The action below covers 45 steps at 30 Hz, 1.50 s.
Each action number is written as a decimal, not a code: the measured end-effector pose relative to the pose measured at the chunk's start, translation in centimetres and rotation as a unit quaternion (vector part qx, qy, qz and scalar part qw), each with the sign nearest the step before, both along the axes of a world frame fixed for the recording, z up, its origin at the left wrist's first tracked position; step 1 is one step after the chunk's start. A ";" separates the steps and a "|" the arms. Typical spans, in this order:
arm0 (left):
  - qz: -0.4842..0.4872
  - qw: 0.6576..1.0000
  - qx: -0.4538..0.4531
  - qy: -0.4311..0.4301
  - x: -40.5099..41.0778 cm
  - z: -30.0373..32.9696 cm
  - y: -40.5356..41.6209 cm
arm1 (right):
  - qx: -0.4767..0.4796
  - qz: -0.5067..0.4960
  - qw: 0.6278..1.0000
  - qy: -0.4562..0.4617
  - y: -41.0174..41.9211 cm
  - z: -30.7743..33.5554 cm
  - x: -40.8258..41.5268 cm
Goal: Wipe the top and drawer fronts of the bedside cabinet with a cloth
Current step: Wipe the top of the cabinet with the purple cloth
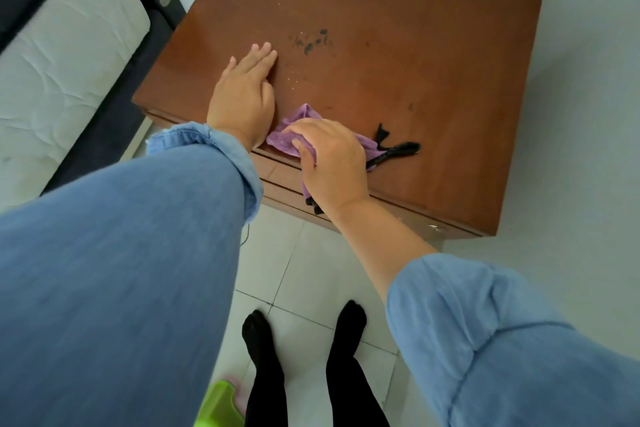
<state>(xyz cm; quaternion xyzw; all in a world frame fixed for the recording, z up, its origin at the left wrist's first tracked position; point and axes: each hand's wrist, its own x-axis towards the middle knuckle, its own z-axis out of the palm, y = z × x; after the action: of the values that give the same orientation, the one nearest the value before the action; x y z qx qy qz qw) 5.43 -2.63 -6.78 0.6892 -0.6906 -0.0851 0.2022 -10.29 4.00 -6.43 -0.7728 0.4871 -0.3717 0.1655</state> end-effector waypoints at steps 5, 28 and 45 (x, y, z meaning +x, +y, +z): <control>-0.009 1.000 0.001 -0.008 0.2 -0.2 0.6 | 0.063 0.042 0.997 -0.024 1.5 1.0 -0.2; -0.008 0.999 0.013 -0.041 -1.3 0.8 -8.2 | 0.153 -0.201 0.951 -0.180 -28.3 5.0 -3.3; 0.021 0.998 0.054 -0.031 -1.6 0.9 -9.1 | 0.115 -0.150 0.977 0.104 -43.2 1.7 -3.2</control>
<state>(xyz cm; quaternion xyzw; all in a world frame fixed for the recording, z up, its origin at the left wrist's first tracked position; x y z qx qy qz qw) 3.88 -11.73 -5.93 0.7158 -0.6764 -0.0962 0.1449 -13.45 -39.18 -4.75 -0.7014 0.6512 -0.2513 0.1443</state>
